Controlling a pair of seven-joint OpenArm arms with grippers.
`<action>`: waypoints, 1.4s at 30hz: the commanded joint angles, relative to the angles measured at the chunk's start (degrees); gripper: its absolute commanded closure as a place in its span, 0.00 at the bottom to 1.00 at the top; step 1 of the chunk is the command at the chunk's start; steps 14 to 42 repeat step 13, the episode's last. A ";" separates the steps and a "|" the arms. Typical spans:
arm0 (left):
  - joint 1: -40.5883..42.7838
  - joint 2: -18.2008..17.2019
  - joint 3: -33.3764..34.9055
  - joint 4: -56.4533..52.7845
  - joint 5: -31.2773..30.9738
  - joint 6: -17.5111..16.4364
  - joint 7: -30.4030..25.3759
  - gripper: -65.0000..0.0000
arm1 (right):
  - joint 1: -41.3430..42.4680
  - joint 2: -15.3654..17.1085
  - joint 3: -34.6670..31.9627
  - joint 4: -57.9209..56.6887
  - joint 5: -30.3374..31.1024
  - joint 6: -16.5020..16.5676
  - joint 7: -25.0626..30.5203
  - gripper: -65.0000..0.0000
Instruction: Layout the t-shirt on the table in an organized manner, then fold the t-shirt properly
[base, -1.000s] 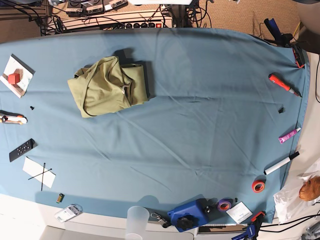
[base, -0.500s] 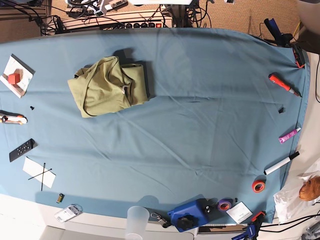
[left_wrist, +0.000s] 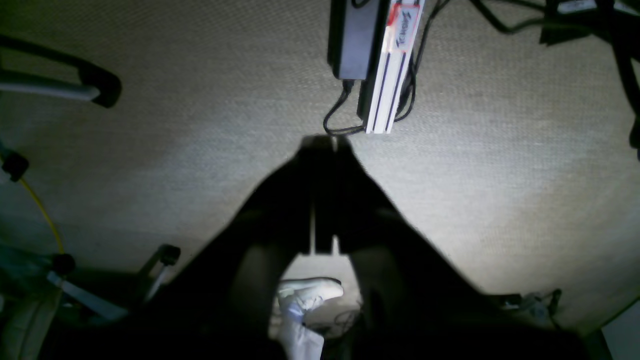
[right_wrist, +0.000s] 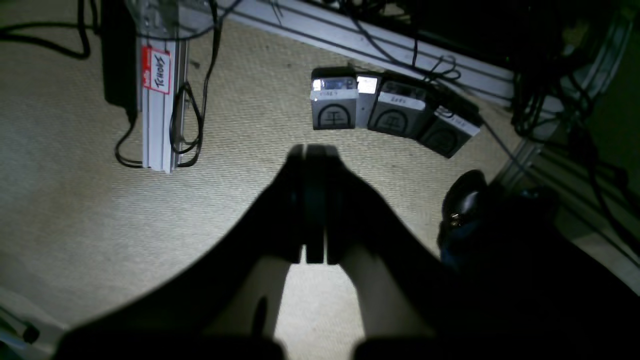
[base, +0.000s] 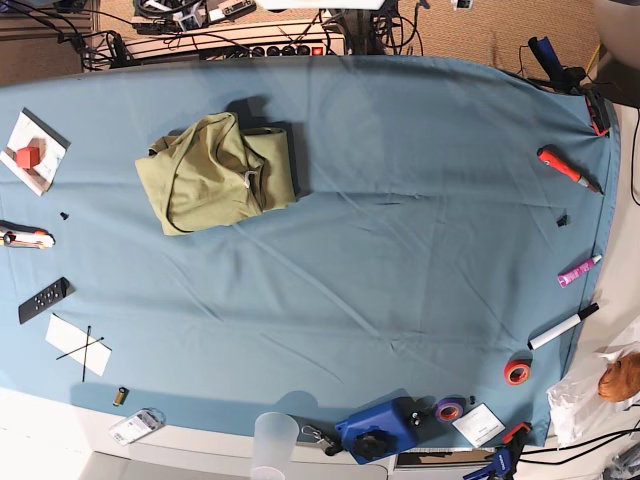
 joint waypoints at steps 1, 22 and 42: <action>0.68 -0.33 -0.07 0.15 0.04 -0.17 -0.17 1.00 | -0.48 0.81 -0.02 0.02 0.09 0.00 0.59 1.00; 0.70 -0.33 -0.07 3.54 0.04 -0.15 -0.74 1.00 | 2.03 1.01 -0.13 0.07 0.09 0.20 0.37 1.00; 0.70 -0.33 -0.07 3.54 0.04 -0.15 -0.74 1.00 | 2.03 1.01 -0.13 0.07 0.09 0.20 0.37 1.00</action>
